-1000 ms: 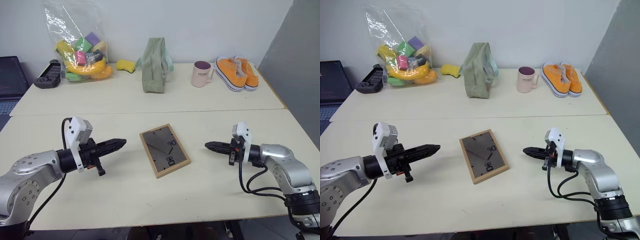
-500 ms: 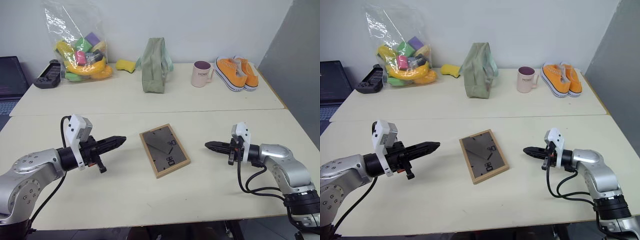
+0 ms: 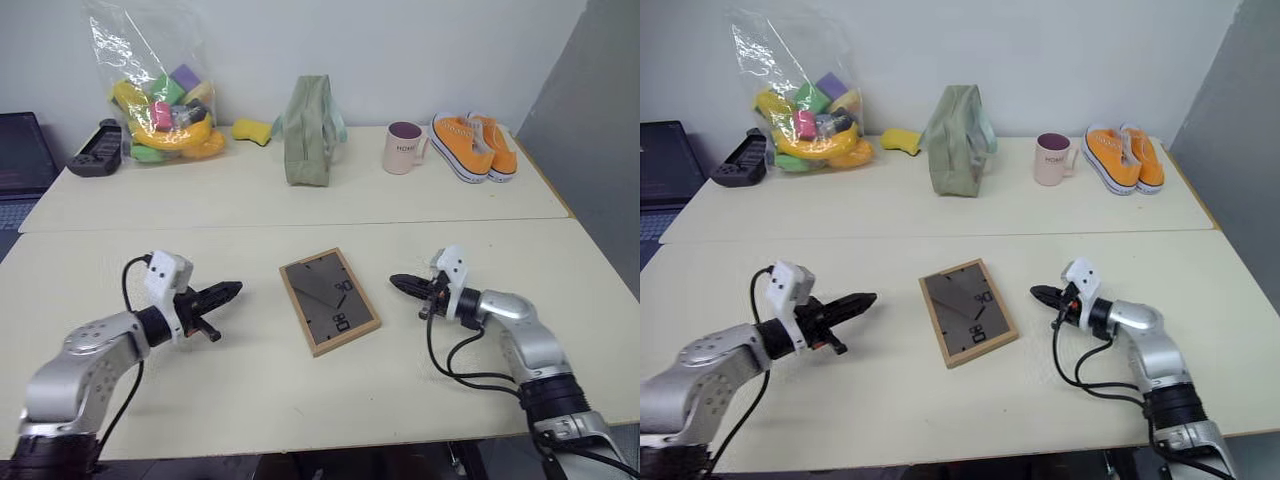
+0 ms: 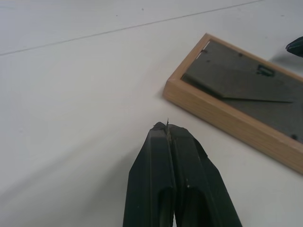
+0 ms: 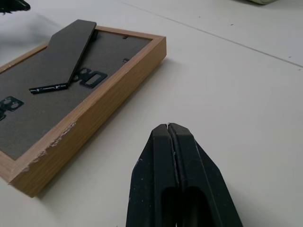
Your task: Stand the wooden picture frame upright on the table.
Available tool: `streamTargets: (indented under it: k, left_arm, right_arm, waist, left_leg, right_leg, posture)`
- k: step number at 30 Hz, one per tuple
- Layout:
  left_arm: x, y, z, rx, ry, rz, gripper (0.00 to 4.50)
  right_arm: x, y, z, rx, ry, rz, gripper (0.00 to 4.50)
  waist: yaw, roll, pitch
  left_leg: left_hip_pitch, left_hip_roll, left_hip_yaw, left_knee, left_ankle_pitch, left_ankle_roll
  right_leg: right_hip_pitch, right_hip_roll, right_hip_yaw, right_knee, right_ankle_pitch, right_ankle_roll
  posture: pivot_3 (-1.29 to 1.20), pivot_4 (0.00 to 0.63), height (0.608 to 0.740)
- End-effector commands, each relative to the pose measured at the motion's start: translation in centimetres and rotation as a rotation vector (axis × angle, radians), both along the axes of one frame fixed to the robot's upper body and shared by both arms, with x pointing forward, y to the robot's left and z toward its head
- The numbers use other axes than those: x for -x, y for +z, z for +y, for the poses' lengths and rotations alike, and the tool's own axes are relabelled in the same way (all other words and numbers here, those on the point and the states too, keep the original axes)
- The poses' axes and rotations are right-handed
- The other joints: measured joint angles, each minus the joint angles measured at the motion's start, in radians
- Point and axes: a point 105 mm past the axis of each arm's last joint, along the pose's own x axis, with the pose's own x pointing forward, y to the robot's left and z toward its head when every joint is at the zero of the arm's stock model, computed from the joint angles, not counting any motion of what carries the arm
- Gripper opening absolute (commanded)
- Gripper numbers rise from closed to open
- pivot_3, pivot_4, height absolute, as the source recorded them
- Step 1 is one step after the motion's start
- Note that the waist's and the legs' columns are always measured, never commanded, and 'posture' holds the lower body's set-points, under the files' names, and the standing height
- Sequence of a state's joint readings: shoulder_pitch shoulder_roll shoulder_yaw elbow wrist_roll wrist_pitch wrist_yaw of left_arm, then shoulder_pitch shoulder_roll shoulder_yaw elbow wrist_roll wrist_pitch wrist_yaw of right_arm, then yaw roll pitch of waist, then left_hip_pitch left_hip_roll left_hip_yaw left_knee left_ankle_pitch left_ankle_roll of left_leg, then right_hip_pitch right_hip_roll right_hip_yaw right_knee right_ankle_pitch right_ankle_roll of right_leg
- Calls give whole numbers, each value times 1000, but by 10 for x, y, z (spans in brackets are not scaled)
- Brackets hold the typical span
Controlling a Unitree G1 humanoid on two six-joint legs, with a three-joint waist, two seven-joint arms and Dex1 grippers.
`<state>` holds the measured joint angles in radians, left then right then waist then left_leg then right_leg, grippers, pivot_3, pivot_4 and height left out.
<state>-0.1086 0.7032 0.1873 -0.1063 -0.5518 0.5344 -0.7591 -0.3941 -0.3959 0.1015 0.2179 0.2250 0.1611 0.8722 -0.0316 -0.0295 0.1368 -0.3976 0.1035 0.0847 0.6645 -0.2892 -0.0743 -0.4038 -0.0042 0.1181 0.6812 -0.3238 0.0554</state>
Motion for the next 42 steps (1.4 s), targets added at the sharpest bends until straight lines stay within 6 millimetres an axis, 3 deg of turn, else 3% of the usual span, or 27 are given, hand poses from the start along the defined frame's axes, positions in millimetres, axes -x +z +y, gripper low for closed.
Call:
streamTargets:
  k: [1,6,10,25,42]
  left_arm:
    - [-13,-2,-15,-25,-55,-49,12]
    - [-27,-4,-37,-16,-120,-64,12]
    - [-32,-5,-47,-13,-156,-70,12]
    - [-33,-2,-57,-6,-202,-65,12]
    - [-49,6,-66,-24,-239,-98,12]
  right_arm:
    - [1,4,-2,11,7,-48,0]
    - [15,-15,-14,89,45,-19,0]
    - [28,-21,-9,91,112,3,0]
    - [40,-3,28,-45,136,2,0]
    - [47,1,31,-83,107,41,0]
  waist:
    - [1,0,0]
    - [0,0,0]
    - [-2,1,-1]
    - [0,1,-1]
    - [0,1,-1]
  left_leg:
    - [0,0,0,0,0,0]
    - [0,0,0,1,0,0]
    - [0,0,-1,2,0,0]
    - [0,0,-1,2,0,0]
    - [0,0,-2,2,0,0]
  right_leg:
    - [0,0,0,0,0,0]
    - [0,0,-1,0,0,0]
    - [0,0,-1,0,0,0]
    - [0,-1,-2,1,0,0]
    - [1,-1,-2,1,0,0]
  posture:
    - [0,150,740]
    - [0,150,740]
    - [0,150,740]
    - [0,150,740]
    - [0,150,740]
